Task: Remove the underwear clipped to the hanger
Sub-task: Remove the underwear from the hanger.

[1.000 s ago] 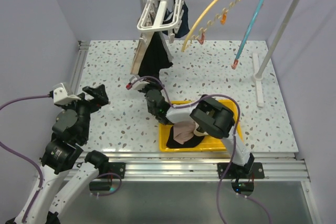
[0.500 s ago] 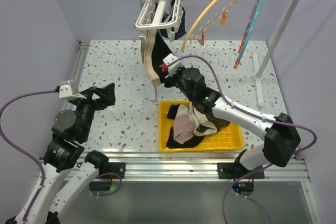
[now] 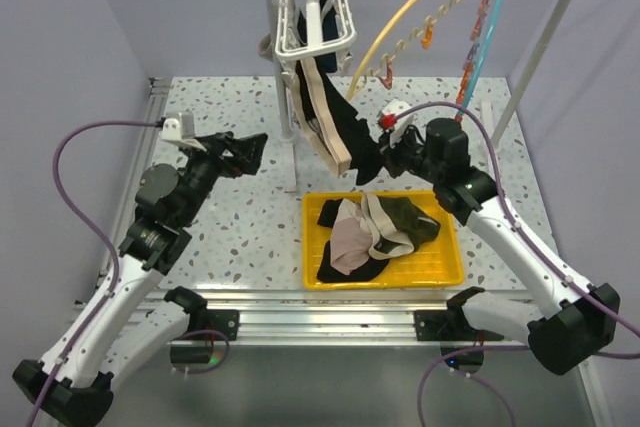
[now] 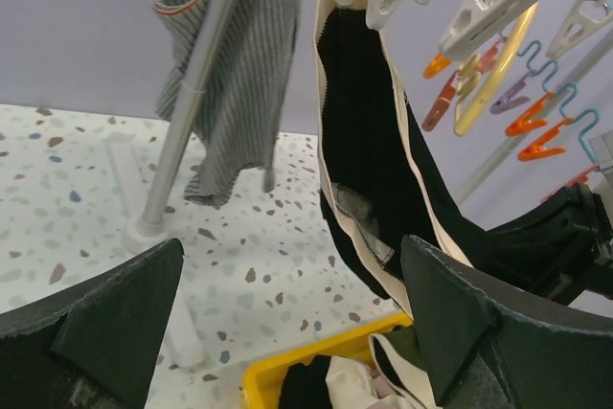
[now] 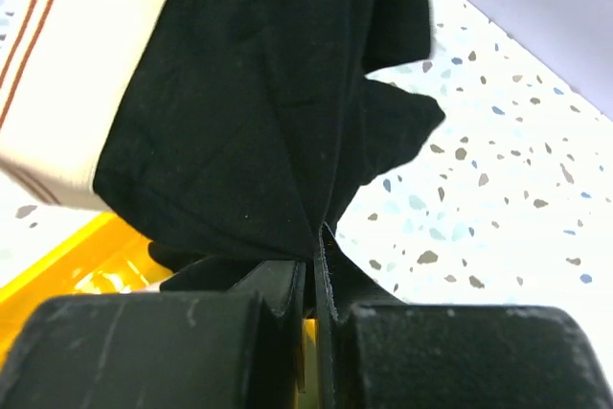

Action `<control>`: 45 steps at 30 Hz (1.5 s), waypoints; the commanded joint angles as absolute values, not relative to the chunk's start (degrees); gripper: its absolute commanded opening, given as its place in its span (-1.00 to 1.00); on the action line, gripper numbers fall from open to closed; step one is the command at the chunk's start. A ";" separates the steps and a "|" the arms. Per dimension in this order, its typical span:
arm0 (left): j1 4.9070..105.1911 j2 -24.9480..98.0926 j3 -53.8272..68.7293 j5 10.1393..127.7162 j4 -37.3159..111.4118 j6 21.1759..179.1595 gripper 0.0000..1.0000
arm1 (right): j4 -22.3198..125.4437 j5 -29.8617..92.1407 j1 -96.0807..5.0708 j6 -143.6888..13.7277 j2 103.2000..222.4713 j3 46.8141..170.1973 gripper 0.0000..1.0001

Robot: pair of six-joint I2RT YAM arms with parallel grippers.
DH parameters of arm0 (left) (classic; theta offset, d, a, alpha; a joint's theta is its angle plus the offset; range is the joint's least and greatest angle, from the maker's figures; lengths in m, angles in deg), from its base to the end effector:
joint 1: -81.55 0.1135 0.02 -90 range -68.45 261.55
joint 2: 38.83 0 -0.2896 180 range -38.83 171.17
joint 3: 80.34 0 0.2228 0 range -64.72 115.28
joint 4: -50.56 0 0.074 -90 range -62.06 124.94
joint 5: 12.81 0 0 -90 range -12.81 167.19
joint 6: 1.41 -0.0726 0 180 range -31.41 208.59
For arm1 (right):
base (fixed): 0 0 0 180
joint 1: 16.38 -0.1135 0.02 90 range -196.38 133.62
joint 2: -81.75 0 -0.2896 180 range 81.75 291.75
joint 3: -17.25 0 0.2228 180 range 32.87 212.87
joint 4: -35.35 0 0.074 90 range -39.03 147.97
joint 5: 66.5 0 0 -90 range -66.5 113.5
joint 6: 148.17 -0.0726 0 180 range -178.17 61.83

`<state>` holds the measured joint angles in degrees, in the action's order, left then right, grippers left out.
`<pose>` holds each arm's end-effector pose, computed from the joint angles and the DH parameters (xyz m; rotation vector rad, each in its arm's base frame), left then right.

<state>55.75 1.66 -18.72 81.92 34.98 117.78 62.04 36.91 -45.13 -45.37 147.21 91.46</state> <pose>0.1406 -0.0613 0.3960 -0.1136 1.5112 -0.7147 0.2177 0.1386 0.3663 -0.8210 1.7087 0.4105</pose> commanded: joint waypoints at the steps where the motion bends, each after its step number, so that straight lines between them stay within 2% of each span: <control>1: 55.71 6.33 -15.68 75.28 47.32 121.62 0.98 | 66.78 47.22 -40.56 -49.89 144.25 92.81 -1.00; 7: 55.71 14.51 -12.61 72.89 53.48 124.09 0.96 | 68.54 55.21 -28.97 -55.35 142.40 94.31 -1.00; 13: 55.88 20.83 -10.32 70.43 59.46 122.09 0.97 | 68.63 60.67 -21.92 -57.73 142.92 95.36 -1.00; 17: 56.23 25.84 -8.21 64.11 66.56 118.83 0.99 | 68.63 63.83 -17.88 -59.57 144.33 96.85 -1.00; 29: 59.13 38.14 -4.61 54.43 86.17 115.30 0.97 | 65.91 67.09 -12.34 -61.94 146.79 99.40 -1.00; 35: 63.61 46.66 -0.21 45.82 96.00 124.35 0.83 | 64.94 68.59 -11.28 -62.73 147.85 100.11 -1.00; 38: 63.97 51.16 3.91 42.30 97.52 128.48 0.68 | 64.77 68.67 -11.02 -62.82 148.29 100.55 -1.00; 45: 64.15 57.40 9.28 41.68 101.39 131.56 0.62 | 64.41 69.64 -10.14 -63.09 148.90 101.25 -1.00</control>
